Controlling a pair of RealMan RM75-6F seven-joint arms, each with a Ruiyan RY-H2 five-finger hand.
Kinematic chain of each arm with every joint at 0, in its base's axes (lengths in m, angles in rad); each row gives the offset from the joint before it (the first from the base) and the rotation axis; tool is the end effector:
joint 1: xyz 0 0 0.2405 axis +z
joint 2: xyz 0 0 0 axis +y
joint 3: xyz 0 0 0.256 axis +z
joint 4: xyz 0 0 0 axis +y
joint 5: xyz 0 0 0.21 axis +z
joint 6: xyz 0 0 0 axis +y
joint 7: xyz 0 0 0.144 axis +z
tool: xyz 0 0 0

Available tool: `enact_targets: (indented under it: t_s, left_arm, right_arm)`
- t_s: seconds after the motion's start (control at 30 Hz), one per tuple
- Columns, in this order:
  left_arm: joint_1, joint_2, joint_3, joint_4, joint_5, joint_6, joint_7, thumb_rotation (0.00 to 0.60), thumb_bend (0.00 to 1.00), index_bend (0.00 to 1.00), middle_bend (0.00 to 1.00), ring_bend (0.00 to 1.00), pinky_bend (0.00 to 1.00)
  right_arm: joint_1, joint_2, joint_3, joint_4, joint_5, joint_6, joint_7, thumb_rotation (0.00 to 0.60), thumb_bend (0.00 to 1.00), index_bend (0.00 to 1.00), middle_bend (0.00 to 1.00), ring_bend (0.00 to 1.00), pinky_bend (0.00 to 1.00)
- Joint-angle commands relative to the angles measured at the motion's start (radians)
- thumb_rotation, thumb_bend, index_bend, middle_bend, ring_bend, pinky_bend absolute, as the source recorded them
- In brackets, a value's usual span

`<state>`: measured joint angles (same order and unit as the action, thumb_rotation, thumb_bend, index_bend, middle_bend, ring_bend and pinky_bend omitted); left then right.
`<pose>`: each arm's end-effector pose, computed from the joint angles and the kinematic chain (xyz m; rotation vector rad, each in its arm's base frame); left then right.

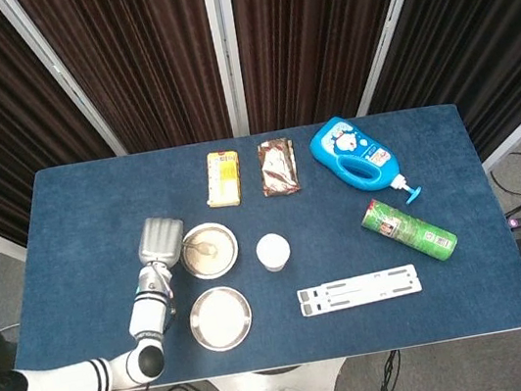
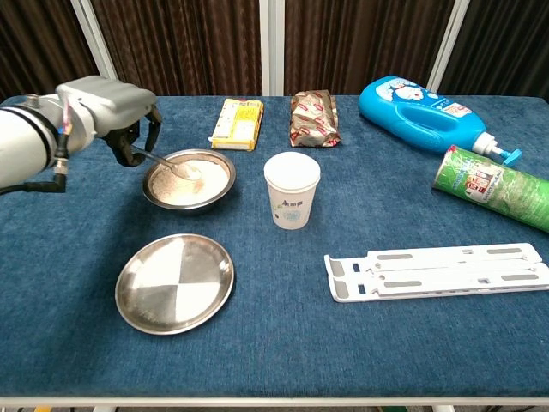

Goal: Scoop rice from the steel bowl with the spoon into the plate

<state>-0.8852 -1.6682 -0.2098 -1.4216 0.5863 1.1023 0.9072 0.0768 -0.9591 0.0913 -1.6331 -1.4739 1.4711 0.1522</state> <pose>-0.1442 0.3703 -0.0332 -1.7273 -0.8174 -0.5123 -0.3171 -0.1874 0.2148 1.3309 -0.9003 0.9294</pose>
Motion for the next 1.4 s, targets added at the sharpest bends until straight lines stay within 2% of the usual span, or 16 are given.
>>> enact_targets:
  t_s: [0.03, 0.23, 0.4, 0.57, 0.77, 1.03, 1.4]
  left_arm:
    - [0.052, 0.056, -0.025, -0.029, -0.002, -0.067, -0.138, 0.6, 0.54, 0.63, 0.96, 0.9, 1.0]
    - [0.084, 0.111, -0.042, -0.048, -0.007, -0.179, -0.294, 0.6, 0.54, 0.63, 0.96, 0.9, 1.0]
    - [0.065, 0.145, -0.048, -0.067, -0.01, -0.213, -0.322, 0.6, 0.54, 0.63, 0.96, 0.9, 1.0]
    - [0.033, 0.175, -0.059, -0.114, 0.002, -0.191, -0.311, 0.6, 0.54, 0.63, 0.96, 0.9, 1.0]
    - [-0.035, 0.194, -0.056, -0.184, 0.005, -0.143, -0.22, 0.6, 0.54, 0.63, 0.96, 0.9, 1.0]
    - [-0.161, 0.142, -0.065, -0.227, -0.063, -0.076, -0.07, 0.6, 0.54, 0.63, 0.96, 0.9, 1.0]
    - [-0.296, -0.009, -0.008, -0.151, -0.081, 0.071, 0.173, 0.6, 0.54, 0.63, 0.96, 0.9, 1.0]
  right_arm:
    - [0.0, 0.0, 0.001, -0.002, 0.0, 0.001, -0.002, 0.6, 0.24, 0.0, 0.18, 0.0, 0.0]
    - [0.0, 0.001, 0.0, -0.009, -0.003, 0.001, -0.007, 0.6, 0.24, 0.0, 0.18, 0.0, 0.0]
    - [0.0, 0.004, 0.001, -0.012, -0.002, 0.002, -0.011, 0.6, 0.24, 0.0, 0.18, 0.0, 0.0]
    - [0.0, 0.002, 0.0, -0.009, -0.002, 0.001, -0.01, 0.6, 0.24, 0.0, 0.18, 0.0, 0.0]
    - [0.003, 0.005, 0.002, -0.007, 0.001, -0.003, -0.009, 0.6, 0.24, 0.0, 0.18, 0.0, 0.0]
    - [0.003, 0.011, 0.003, -0.003, 0.003, -0.005, -0.003, 0.6, 0.24, 0.0, 0.18, 0.0, 0.0]
    - [0.002, 0.017, 0.003, 0.003, 0.002, -0.005, 0.003, 0.6, 0.24, 0.0, 0.18, 0.0, 0.0]
